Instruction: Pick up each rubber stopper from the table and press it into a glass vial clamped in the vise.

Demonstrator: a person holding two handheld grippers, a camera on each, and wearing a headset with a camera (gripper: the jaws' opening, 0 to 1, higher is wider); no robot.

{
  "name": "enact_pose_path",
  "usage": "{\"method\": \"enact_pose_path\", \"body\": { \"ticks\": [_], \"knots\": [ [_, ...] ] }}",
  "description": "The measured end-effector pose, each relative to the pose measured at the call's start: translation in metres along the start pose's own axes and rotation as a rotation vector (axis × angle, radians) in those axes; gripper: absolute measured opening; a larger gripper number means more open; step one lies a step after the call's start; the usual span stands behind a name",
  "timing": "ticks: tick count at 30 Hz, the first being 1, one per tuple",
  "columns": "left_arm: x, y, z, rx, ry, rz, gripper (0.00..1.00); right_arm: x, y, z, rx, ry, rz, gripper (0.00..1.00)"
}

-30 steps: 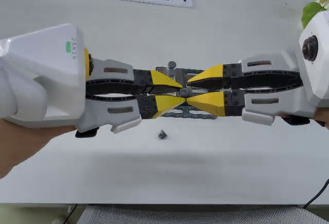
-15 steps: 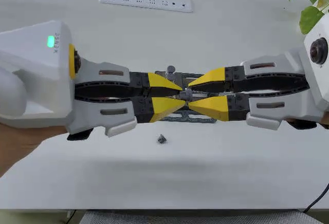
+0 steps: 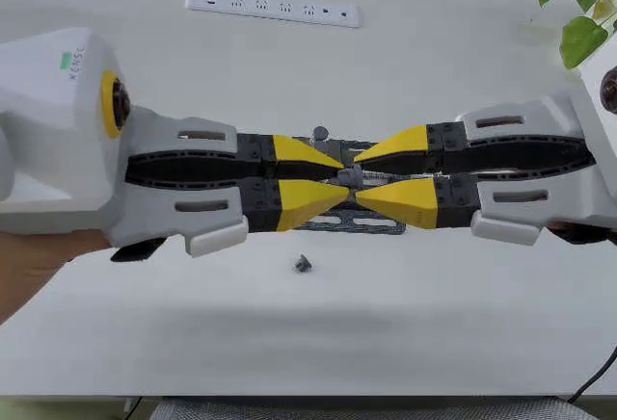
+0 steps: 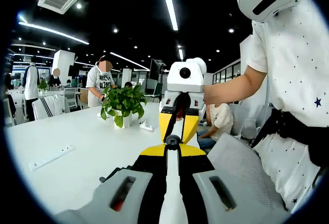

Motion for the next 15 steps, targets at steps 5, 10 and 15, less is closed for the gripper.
{"method": "enact_pose_path", "body": {
  "ticks": [5,10,15],
  "knots": [
    [0.0014,0.0006,0.0020,0.006,-0.014,0.021,0.04,-0.0022,0.0013,-0.0002,0.003,0.015,-0.005,0.07],
    [0.0030,0.0003,0.0038,0.005,-0.032,0.045,0.04,-0.0048,0.0023,-0.0023,0.000,0.029,-0.003,0.07],
    [0.0034,0.0024,0.0055,0.015,-0.044,0.063,0.04,-0.0059,0.0054,-0.0032,0.006,0.038,-0.002,0.07]
  ]
}}
Point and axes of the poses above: the centre of the closed fingertips' face, and the gripper's own axes: z roughly backward along the fingers, x roughly to its right, y roughly out of its top, the point moved 1 cm from there along z, roughly backward along the fingers, and after that the axes turned 13 degrees about y, right-handed, at the moved point
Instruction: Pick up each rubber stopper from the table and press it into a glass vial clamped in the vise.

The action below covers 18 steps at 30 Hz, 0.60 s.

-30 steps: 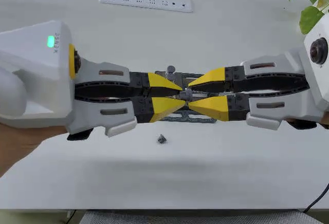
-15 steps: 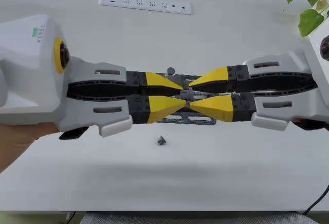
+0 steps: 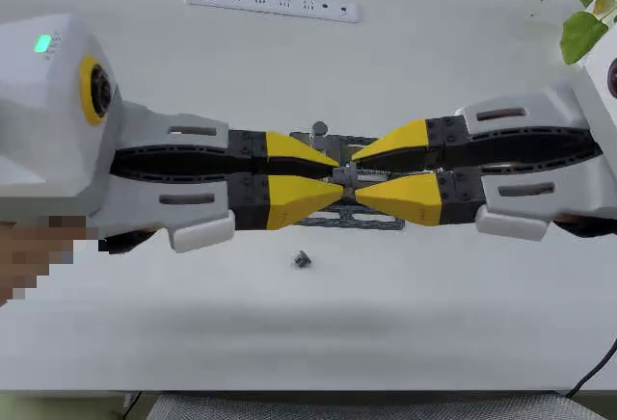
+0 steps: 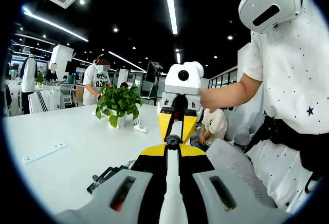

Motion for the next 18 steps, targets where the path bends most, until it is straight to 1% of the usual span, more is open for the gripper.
{"method": "enact_pose_path", "body": {
  "ticks": [5,8,18],
  "knots": [
    [-0.0004,0.0020,0.0005,0.010,0.000,0.003,0.04,0.0004,0.0028,-0.0009,0.006,-0.002,-0.002,0.07],
    [-0.0005,0.0022,0.0003,0.009,0.001,0.000,0.04,0.0012,0.0032,-0.0014,0.005,-0.004,-0.006,0.06],
    [-0.0013,-0.0018,0.0011,0.000,0.006,0.005,0.04,0.0026,-0.0001,-0.0045,-0.002,-0.012,-0.031,0.06]
  ]
}}
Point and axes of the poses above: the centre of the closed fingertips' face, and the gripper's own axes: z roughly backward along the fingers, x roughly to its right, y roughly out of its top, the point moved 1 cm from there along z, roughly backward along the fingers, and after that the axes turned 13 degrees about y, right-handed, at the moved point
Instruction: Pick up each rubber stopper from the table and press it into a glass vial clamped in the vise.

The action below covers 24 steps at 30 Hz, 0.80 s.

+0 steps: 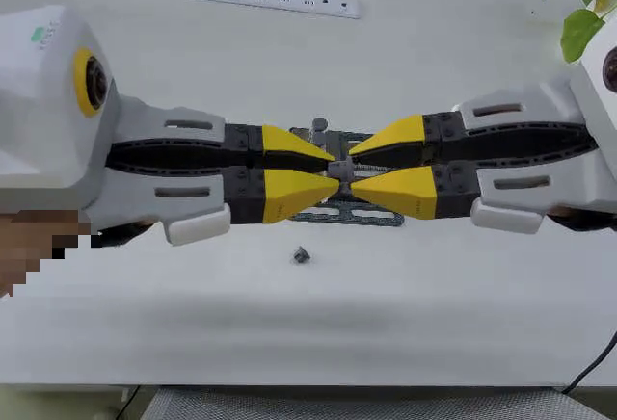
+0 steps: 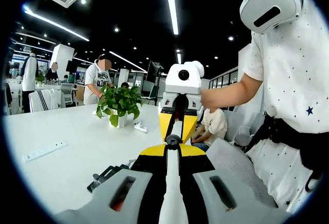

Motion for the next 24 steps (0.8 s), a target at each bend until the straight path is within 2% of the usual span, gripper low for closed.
{"method": "enact_pose_path", "body": {
  "ticks": [10,14,18,22,24],
  "knots": [
    [-0.003,-0.002,0.002,-0.004,0.021,-0.006,0.04,0.004,-0.001,0.000,-0.010,-0.008,-0.011,0.06],
    [-0.009,-0.003,0.005,-0.010,0.041,-0.014,0.06,0.009,-0.003,0.006,-0.022,-0.023,-0.020,0.06],
    [-0.016,-0.009,0.009,-0.029,0.069,-0.028,0.11,0.017,-0.007,0.012,-0.053,-0.054,-0.033,0.06],
    [-0.025,-0.016,0.012,-0.050,0.104,-0.047,0.22,0.027,-0.011,0.016,-0.085,-0.082,-0.049,0.06],
    [-0.029,-0.020,0.014,-0.064,0.122,-0.057,0.27,0.033,-0.015,0.017,-0.129,-0.098,-0.051,0.06]
  ]
}}
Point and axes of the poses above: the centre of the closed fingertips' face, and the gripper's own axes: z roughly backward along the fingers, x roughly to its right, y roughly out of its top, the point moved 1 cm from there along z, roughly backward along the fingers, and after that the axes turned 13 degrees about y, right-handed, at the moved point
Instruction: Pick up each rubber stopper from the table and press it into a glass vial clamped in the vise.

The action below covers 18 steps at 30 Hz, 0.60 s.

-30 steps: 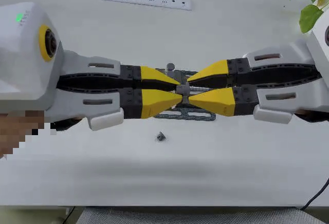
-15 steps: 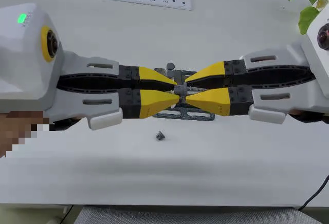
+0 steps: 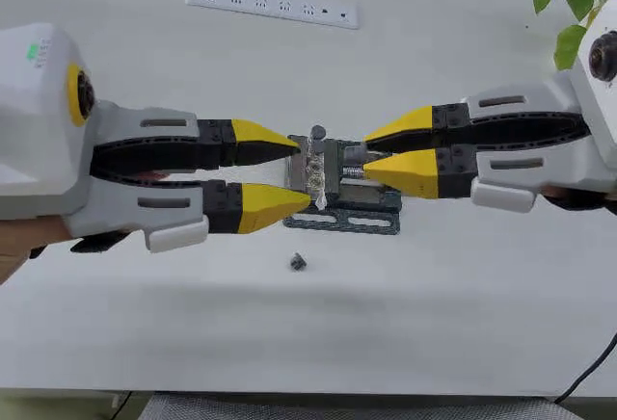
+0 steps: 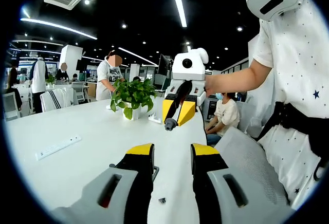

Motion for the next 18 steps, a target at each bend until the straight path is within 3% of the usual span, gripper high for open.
{"method": "enact_pose_path", "body": {
  "ticks": [10,18],
  "knots": [
    [-0.020,-0.029,0.004,-0.085,0.095,-0.062,0.63,0.034,-0.019,-0.001,-0.154,-0.032,-0.054,0.06],
    [-0.026,-0.055,0.006,-0.155,0.129,-0.109,0.76,0.065,-0.031,-0.007,-0.308,-0.045,-0.110,0.06]
  ]
}}
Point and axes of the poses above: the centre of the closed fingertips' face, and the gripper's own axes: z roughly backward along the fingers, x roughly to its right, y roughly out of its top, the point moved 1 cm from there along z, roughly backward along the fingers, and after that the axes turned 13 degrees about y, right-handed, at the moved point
